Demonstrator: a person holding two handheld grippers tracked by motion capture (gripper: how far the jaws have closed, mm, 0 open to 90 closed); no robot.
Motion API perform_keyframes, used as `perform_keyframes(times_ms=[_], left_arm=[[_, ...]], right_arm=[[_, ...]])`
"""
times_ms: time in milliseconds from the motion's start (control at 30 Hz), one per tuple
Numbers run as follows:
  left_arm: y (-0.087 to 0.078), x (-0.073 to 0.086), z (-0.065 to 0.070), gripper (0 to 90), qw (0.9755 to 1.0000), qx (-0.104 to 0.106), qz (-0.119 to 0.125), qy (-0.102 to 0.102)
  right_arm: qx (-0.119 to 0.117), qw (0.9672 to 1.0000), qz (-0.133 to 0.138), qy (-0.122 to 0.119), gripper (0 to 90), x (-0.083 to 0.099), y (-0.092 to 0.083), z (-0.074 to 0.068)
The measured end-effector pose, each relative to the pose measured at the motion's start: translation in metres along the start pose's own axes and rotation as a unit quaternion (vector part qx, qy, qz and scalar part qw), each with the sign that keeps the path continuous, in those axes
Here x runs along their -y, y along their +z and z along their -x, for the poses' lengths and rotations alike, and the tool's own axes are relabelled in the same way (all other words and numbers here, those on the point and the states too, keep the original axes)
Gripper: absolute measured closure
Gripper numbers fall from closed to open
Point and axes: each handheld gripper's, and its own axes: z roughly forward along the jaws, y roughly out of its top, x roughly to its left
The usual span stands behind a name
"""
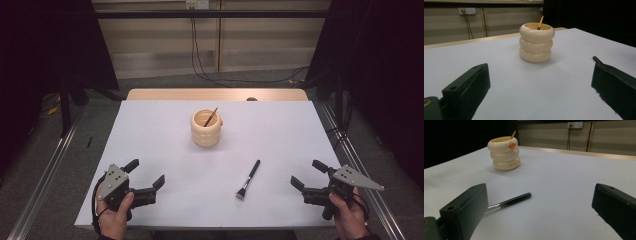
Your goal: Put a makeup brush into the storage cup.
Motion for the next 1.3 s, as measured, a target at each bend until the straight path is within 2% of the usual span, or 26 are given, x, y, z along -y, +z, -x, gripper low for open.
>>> perform_keyframes(times_ms=[233, 300, 333, 367, 433, 500, 633, 700, 933, 1000, 1067, 1200, 1267, 1300], left_arm=[[-0.001, 0.000, 0.001, 1.9, 1.0000, 0.005, -0.003, 0.002], [-0.001, -0.001, 0.003, 2.0, 1.0000, 0.008, 0.000, 0.003], [-0.001, -0.001, 0.003, 2.0, 1.0000, 0.008, 0.000, 0.005], [-0.002, -0.001, 0.004, 1.9, 0.9999, 0.008, 0.000, 0.007], [-0.001, -0.001, 0.005, 1.9, 0.9999, 0.008, 0.000, 0.007], [-0.001, -0.001, 0.003, 1.9, 0.9999, 0.011, -0.001, 0.007], [-0.001, 0.000, 0.002, 1.9, 0.9999, 0.011, 0.001, 0.003], [-0.002, 0.000, 0.003, 1.7, 0.9999, 0.015, 0.001, 0.007], [-0.008, 0.000, 0.006, 2.0, 0.9999, 0.004, 0.009, 0.004], [-0.009, 0.000, 0.007, 2.0, 0.9999, 0.004, 0.009, 0.004], [-0.009, 0.000, 0.007, 2.0, 1.0000, 0.003, 0.009, 0.002], [-0.009, 0.001, 0.008, 2.0, 1.0000, 0.000, 0.006, 0.004], [-0.008, 0.001, 0.007, 1.9, 1.0000, 0.006, 0.005, 0.004], [-0.008, 0.001, 0.007, 2.0, 1.0000, -0.001, 0.002, 0.003]], right_arm=[[0.003, 1.0000, 0.002, 0.003, 0.0, 0.000, 0.001, 0.000], [0.000, 0.9999, 0.000, -0.010, 0.0, -0.001, 0.000, 0.000], [0.003, 1.0000, 0.004, -0.006, 0.0, -0.001, 0.000, -0.001], [-0.005, 0.9999, -0.001, -0.014, 0.0, 0.000, -0.002, 0.000], [-0.002, 0.9999, 0.004, -0.012, 0.0, -0.001, -0.002, 0.000], [-0.006, 0.9997, 0.007, -0.023, 0.0, -0.003, -0.002, 0.001], [-0.005, 0.9996, 0.017, -0.023, 0.0, -0.009, 0.002, 0.000], [-0.012, 0.9995, 0.020, -0.022, 0.0, -0.012, 0.005, 0.000], [-0.037, 0.9982, 0.022, -0.041, 0.0, -0.020, 0.015, -0.001], [-0.038, 0.9985, 0.019, -0.034, 0.0, -0.023, 0.018, -0.001], [-0.052, 0.9979, 0.014, -0.035, 0.0, -0.025, 0.022, 0.000], [-0.072, 0.9963, 0.006, -0.045, 0.0, -0.028, 0.030, -0.002], [-0.077, 0.9959, 0.005, -0.047, 0.0, -0.030, 0.034, -0.004], [-0.083, 0.9952, 0.003, -0.052, 0.0, -0.031, 0.036, -0.004]])
